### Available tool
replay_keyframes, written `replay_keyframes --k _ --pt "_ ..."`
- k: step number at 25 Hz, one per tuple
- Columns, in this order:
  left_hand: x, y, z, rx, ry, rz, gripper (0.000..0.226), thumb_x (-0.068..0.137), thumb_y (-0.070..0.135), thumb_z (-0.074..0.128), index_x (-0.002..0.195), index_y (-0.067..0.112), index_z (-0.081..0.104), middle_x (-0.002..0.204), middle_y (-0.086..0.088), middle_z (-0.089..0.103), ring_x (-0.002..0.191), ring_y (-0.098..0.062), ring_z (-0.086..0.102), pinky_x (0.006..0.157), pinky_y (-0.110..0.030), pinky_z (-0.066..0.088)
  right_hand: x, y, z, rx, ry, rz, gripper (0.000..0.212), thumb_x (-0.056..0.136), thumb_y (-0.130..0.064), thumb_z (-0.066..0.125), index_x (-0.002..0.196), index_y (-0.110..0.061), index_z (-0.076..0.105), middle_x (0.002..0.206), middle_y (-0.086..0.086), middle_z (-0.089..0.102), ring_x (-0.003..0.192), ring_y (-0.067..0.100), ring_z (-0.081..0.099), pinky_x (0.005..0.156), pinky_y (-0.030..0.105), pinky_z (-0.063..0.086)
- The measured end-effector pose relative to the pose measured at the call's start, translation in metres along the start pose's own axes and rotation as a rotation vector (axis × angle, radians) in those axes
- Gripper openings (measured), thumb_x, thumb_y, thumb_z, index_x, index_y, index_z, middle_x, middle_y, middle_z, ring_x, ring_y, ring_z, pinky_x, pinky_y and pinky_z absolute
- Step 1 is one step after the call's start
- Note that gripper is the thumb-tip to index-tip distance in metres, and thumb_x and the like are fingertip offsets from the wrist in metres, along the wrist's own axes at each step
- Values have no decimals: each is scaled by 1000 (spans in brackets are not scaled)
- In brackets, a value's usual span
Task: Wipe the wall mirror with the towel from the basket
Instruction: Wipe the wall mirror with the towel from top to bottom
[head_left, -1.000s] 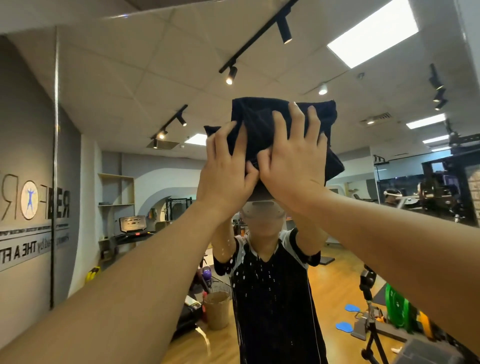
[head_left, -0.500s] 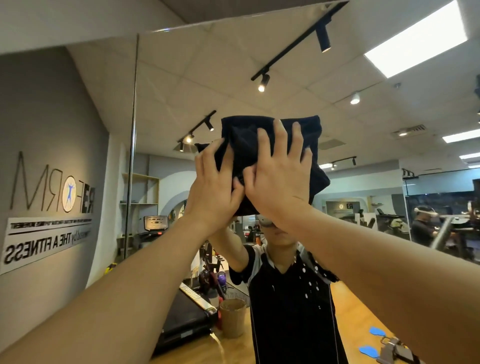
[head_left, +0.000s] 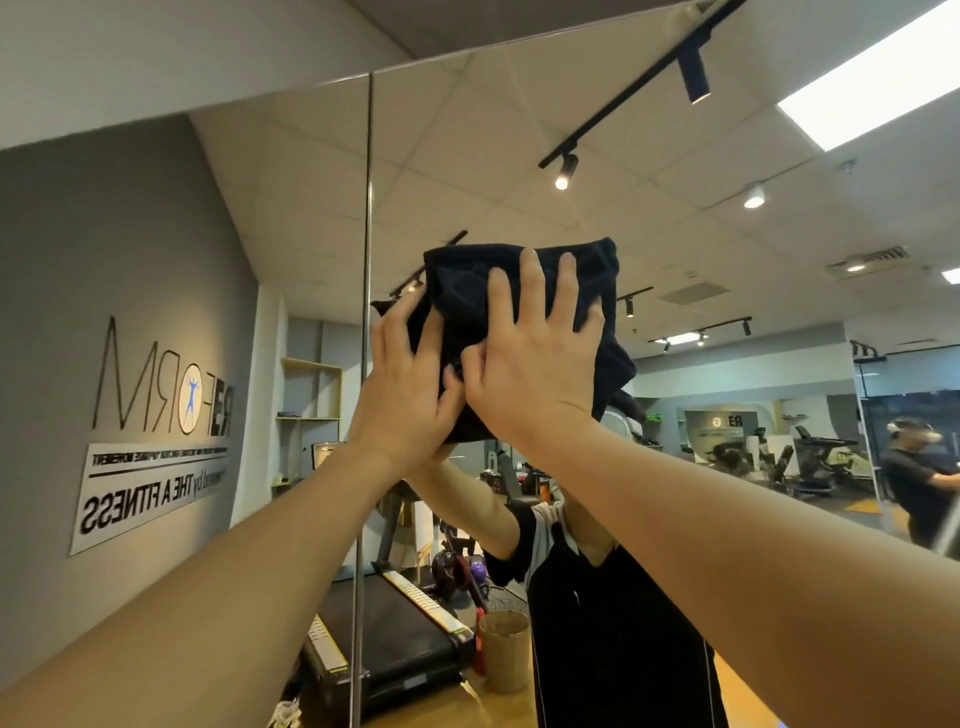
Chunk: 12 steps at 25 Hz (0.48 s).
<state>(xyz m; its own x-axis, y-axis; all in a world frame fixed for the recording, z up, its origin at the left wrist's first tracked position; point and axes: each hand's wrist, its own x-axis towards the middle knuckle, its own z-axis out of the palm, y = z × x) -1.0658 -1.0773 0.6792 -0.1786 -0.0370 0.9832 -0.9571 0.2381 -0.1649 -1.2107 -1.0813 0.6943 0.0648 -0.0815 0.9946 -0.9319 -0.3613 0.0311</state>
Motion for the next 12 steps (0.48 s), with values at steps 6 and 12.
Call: replay_keyframes --k 6,12 --pt "-12 -42 -13 -5 18 -17 64 94 32 37 154 9 36 157 -16 27 141 -32 31 104 -28 33 2 -44 16 10 5 -15 70 91 -47 45 154 -16 33 164 17 25 152 45 14 115 69 24" --pt "-21 -51 -16 -8 45 -41 64 94 31 35 153 8 38 157 -18 29 140 -34 32 103 -25 30 -3 -58 22 4 19 -21 69 91 -46 41 154 -16 34 164 16 26 152 45 16 115 69 25"
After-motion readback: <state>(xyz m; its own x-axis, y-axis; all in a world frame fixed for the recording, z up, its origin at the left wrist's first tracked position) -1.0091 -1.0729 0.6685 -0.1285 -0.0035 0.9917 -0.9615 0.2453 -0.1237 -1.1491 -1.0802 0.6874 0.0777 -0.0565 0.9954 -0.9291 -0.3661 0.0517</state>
